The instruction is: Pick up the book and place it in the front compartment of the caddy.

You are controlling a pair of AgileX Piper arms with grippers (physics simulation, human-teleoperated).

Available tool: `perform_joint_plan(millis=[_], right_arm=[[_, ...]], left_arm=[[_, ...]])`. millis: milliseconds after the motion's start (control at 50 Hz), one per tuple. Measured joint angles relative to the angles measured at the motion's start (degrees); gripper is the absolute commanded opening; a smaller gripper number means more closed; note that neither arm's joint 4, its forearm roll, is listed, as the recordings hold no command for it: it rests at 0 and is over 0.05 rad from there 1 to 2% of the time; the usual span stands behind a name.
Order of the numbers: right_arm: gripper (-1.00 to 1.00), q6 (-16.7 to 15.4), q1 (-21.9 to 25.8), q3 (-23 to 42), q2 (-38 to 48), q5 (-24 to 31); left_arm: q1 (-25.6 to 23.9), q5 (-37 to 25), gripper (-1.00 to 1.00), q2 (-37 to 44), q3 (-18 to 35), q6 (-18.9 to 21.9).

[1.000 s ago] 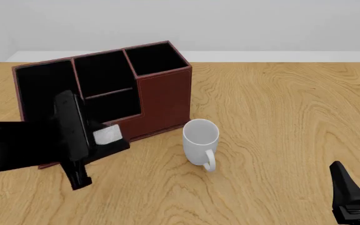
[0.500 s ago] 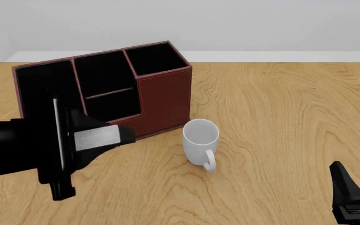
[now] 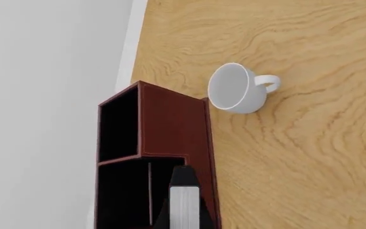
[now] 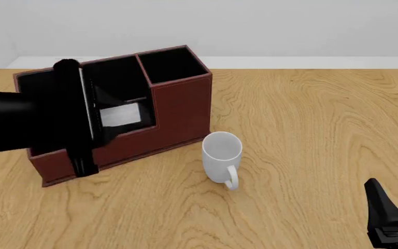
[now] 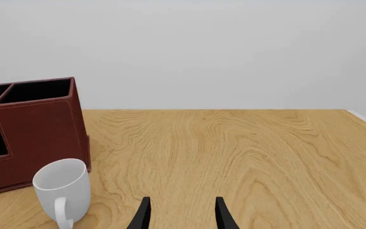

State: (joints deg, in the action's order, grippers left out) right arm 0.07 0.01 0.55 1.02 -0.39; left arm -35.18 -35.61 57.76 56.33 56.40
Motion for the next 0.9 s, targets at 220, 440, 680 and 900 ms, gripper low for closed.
perform_joint_plan(millis=[220,440,680,900], right_arm=[[1.00,0.00,0.00,0.00,0.00,0.00],[1.00,0.00,0.00,0.00,0.00,0.00],[1.00,0.00,0.00,0.00,0.00,0.00],[1.00,0.00,0.00,0.00,0.00,0.00]], left_arm=[[2.64,0.10,-1.00,2.48,3.25,1.93],[4.19,0.75,-1.00,4.41,4.53,3.32],[6.03,1.86,-1.00,6.83,6.38,4.85],[7.82,3.46,-1.00,9.16,7.74,6.31]])
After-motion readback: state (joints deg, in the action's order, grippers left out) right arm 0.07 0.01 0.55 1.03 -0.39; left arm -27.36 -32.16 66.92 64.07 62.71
